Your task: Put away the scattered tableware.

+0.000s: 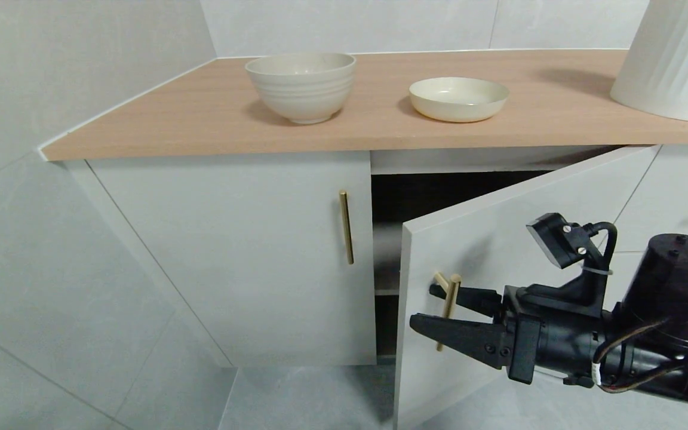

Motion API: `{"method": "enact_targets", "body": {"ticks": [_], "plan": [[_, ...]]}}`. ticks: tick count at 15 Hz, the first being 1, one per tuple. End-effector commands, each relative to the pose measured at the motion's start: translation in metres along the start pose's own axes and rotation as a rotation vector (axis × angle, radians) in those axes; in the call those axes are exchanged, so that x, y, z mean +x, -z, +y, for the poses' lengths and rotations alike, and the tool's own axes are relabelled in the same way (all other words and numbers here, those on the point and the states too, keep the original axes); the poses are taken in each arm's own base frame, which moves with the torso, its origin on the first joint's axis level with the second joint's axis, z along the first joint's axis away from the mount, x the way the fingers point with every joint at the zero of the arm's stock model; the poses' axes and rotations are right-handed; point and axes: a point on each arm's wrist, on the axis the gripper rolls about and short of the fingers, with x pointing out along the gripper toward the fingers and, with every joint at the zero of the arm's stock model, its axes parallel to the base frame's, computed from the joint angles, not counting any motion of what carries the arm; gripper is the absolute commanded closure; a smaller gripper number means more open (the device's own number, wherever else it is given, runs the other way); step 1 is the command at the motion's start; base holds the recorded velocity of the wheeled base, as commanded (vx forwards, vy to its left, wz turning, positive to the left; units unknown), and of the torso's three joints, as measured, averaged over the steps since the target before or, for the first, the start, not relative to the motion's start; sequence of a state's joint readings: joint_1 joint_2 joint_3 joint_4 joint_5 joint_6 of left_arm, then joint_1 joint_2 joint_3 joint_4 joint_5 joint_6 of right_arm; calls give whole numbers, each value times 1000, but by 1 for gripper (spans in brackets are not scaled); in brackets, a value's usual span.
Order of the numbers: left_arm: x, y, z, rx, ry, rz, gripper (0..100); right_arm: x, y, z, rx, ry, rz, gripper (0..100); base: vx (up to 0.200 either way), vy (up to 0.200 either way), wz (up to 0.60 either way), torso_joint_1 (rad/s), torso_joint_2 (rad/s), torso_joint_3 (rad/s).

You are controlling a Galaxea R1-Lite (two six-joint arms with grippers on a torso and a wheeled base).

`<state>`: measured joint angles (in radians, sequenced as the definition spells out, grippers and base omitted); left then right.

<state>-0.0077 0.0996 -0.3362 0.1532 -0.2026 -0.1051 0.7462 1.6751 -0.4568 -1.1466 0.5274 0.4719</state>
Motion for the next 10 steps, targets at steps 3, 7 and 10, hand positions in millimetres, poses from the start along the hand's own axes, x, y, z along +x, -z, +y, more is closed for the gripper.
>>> {"method": "enact_targets", "body": {"ticks": [3,7,10], "plan": [[103,-111,4,-134,213,242,0,-14,16,16,13,-28,51,0,0,0,0,0,0,0],[186,-101,-13,-258,429,338,0,-24,20,19,14,-24,53,0,0,0,0,0,0,0],[242,-62,-42,-328,542,418,0,-25,19,19,12,-20,50,0,0,0,0,0,0,0]]}}
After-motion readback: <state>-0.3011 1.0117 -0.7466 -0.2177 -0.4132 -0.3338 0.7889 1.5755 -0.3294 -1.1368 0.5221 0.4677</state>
